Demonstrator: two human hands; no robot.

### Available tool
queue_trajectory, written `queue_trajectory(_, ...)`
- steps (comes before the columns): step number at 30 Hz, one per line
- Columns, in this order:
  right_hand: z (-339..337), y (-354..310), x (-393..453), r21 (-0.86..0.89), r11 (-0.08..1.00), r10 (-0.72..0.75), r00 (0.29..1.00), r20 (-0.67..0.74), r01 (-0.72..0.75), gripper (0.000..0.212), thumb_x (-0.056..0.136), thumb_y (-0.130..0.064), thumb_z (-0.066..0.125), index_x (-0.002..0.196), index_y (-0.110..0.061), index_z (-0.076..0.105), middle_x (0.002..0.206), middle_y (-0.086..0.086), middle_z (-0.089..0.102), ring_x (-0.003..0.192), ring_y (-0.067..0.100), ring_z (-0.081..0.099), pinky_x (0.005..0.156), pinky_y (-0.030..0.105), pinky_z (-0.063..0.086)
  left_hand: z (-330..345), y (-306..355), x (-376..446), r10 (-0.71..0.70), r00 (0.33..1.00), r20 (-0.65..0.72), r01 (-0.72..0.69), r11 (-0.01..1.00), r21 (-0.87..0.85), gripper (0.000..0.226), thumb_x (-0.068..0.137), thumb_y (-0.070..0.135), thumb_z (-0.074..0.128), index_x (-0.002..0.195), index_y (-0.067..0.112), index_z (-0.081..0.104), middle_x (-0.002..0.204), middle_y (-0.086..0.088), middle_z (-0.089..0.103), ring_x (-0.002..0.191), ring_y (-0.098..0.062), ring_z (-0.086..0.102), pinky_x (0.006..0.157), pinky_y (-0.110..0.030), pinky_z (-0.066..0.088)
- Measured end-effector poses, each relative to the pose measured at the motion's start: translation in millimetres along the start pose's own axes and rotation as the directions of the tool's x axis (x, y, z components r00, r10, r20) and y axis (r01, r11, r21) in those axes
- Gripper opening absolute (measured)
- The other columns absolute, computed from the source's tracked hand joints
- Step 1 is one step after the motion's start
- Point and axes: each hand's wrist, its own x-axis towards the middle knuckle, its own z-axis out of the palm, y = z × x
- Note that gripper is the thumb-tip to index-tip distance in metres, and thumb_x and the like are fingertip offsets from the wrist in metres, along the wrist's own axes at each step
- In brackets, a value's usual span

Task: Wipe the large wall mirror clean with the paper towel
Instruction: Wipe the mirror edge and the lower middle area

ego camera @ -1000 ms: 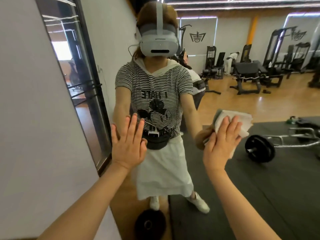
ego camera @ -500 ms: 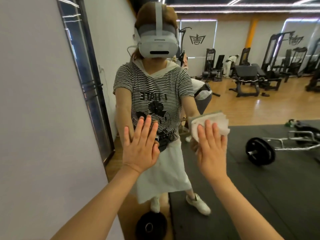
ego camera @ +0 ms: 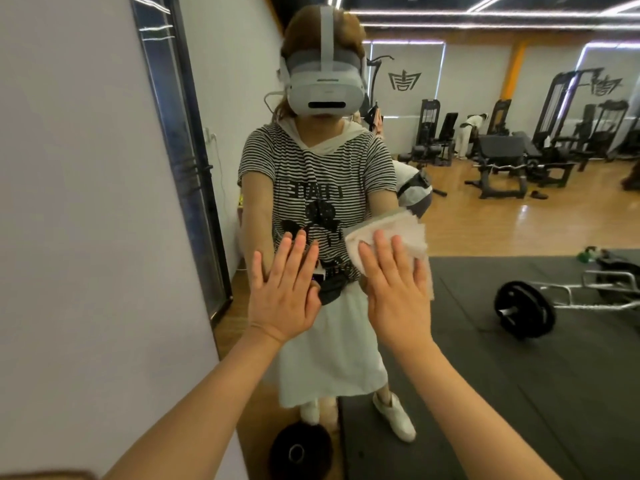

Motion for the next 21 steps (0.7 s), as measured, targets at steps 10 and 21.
queue_trajectory(10, -6.3, -35.0, 16.4, 0.227, 0.820, 0.539, 0.843, 0.008, -0.526, 0.064, 0.089, -0.019, 0.029, 0.150, -0.004, 0.019, 0.157, 0.026, 0.015, 0.143, 0.040, 0.009, 0.108, 0.067, 0.016, 0.9, 1.0, -1.0, 0.005, 1.000, 0.006, -0.005, 1.000, -0.013, 0.076, 0.090, 0.034, 0.033, 0.156, 0.016, -0.001, 0.163, -0.003, -0.011, 0.150, -0.020, -0.006, 0.119, -0.048, -0.007)
queue_trajectory(21, 0.0, -44.3, -3.2, 0.014, 0.993, 0.116, 0.993, 0.008, -0.116, 0.063, 0.095, -0.023, 0.037, 0.154, -0.019, 0.015, 0.160, 0.003, 0.011, 0.150, 0.022, 0.003, 0.118, 0.041, -0.001, -15.1, -0.5, 4.4, -0.004, 0.995, 0.104, 0.010, 0.998, -0.063, 0.076, 0.090, 0.033, 0.034, 0.156, 0.014, -0.001, 0.162, -0.003, -0.013, 0.150, -0.019, -0.007, 0.119, -0.046, -0.010)
